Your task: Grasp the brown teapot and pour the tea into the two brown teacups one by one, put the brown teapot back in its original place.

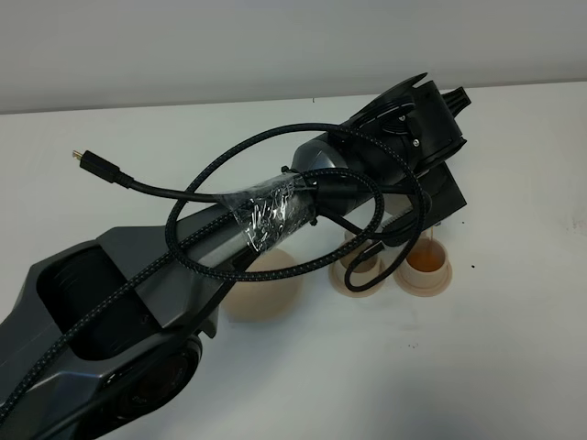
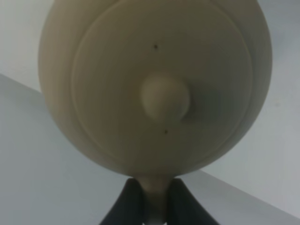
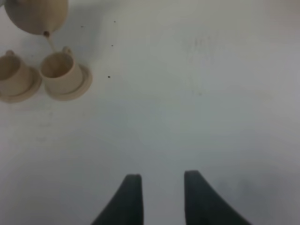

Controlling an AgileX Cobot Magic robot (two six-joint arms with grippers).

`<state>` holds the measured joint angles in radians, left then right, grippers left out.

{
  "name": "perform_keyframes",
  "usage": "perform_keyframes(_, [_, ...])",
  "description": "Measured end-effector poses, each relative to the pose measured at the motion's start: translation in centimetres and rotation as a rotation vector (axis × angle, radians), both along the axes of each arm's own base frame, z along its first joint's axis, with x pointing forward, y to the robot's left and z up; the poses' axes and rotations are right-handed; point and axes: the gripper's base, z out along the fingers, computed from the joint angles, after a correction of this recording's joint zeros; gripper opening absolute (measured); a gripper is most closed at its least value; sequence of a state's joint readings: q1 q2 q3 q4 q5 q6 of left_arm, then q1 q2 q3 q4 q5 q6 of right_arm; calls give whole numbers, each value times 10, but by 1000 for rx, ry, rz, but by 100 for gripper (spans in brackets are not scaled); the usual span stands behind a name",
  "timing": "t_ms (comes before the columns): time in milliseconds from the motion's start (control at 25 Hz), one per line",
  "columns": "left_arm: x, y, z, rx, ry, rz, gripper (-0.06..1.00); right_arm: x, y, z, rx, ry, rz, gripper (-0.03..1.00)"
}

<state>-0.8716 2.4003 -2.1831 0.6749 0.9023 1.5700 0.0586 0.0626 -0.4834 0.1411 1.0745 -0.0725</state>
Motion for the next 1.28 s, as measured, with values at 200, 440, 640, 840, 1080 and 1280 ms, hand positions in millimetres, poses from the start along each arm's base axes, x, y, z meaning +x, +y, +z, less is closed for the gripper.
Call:
perform_keyframes(200, [0,0,0,-3,2,7,13,0,0,0,0,0,0,23])
perform_keyframes(440, [-2,-1,-2,-32,24,28,13,0,0,0,0,0,0,23])
perform_keyframes(640, [-4,-2,-3,-46,44,39,13,0,0,0,0,0,0,23])
perform_keyframes(840, [-5,0,-3,-31,52,52,13,0,0,0,0,0,0,23])
perform_keyframes(1080, [-5,2,-3,-13,49,59,13,0,0,0,0,0,0,23])
perform_keyframes(1280, [-5,2,-3,-8,44,60,13,0,0,0,0,0,0,23])
